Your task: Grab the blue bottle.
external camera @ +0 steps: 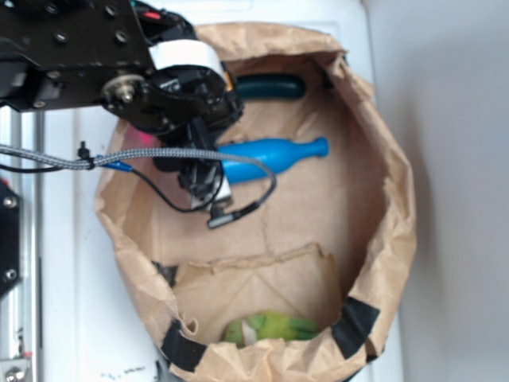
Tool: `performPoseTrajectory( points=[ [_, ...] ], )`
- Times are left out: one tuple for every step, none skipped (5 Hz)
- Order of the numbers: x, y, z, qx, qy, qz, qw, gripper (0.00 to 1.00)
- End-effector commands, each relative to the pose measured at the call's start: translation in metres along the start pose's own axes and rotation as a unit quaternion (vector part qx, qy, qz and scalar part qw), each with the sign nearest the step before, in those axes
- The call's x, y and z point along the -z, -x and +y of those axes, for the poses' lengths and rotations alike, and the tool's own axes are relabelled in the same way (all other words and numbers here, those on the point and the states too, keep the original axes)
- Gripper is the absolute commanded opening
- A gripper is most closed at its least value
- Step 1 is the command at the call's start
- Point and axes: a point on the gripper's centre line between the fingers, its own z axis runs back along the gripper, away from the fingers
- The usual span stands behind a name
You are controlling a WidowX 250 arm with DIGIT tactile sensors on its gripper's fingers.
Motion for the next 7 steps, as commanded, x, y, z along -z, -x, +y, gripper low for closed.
performPoseTrajectory(
  points=[
    [0.030, -0.007, -0.024, 0.031, -0.034, -0.023, 0.999, 1.00],
    [0.047, -0.005, -0.023, 0.024, -0.051, -0.032, 0.998, 0.00],
    [0.042, -0.003, -0.020, 0.031, -0.054, -0.044, 0.997, 0.00],
    [0.008, -0.001, -0.026, 0.038, -0.005, -0.034, 0.999, 0.00],
    [-0.038, -0.001, -0.030, 0.043, 0.044, -0.022, 0.998, 0.00],
    [-0.086, -0.009, -0.036, 0.026, 0.057, 0.002, 0.998, 0.00],
    [-0.097, -0.011, -0.041, 0.022, 0.044, 0.017, 0.999, 0.00]
  ],
)
